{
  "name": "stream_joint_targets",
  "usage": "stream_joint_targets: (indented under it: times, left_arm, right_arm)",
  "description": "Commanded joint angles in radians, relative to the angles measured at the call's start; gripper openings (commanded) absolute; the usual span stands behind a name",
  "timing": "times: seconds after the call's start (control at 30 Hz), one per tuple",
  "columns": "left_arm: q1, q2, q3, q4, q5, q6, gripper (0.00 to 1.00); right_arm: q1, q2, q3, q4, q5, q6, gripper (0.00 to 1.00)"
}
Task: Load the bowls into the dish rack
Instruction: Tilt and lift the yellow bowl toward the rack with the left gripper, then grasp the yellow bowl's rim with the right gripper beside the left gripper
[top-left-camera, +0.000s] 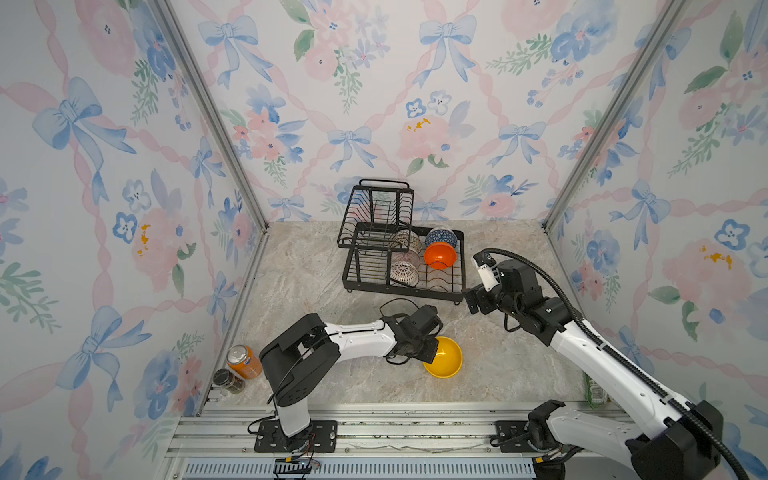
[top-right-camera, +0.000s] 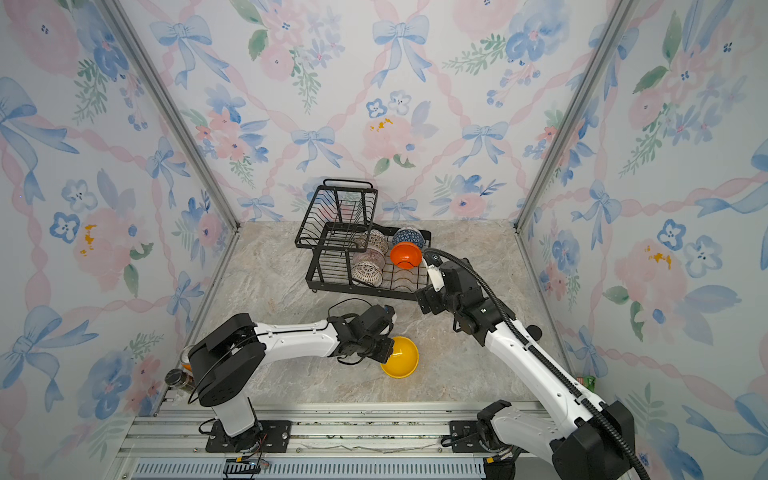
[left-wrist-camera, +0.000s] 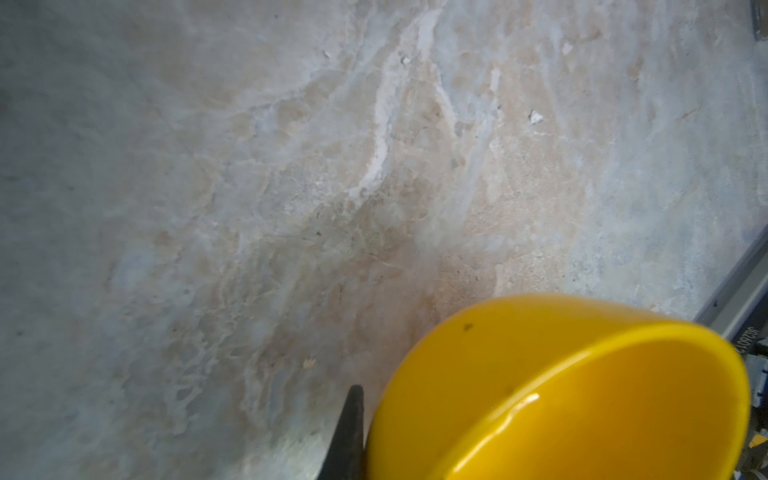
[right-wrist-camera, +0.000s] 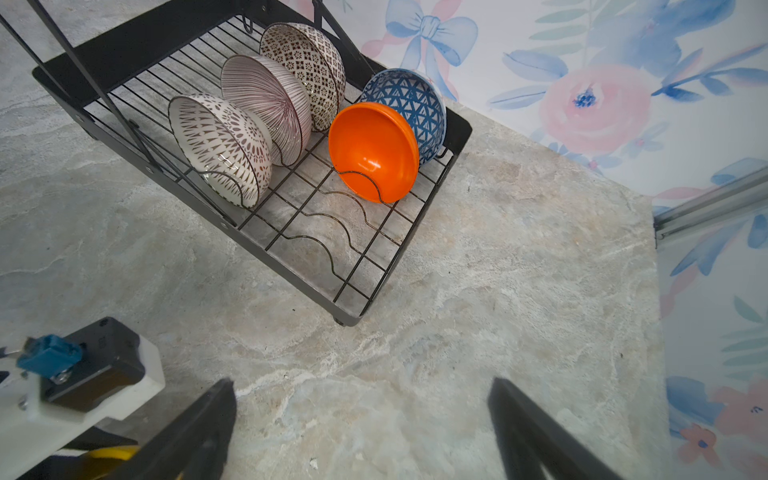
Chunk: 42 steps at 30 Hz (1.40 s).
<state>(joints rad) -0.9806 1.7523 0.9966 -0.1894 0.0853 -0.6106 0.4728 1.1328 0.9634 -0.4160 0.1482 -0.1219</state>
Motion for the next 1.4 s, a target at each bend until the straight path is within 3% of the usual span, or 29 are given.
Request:
stream_joint_targets:
  times: [0.0,0.67,1.13,1.37]
  left_arm:
    - [0.014,-0.069,-0.018,-0.010,-0.016,0.014,0.00]
    - [0.097,-0.381,-0.088,-0.013,-0.087,0.109,0.00]
    - [0.137,-0.526,-0.090,0.079,-0.323,0.077,0.00]
    - [0.140,-0.528,-0.082,0.106,-0.394,0.067,0.00]
  right_arm:
    - [-0.003,-0.004,0.035,-0.036,-0.014,0.011,0.97]
    - [-0.007,-0.066,0.080,-0.092,-0.102,0.110,0.97]
    - [0.094,-0.090,0.136,-0.102,-0.011,0.223,0.97]
    - [0.152,-0.097,0.152,-0.075,-0.039,0.311,0.97]
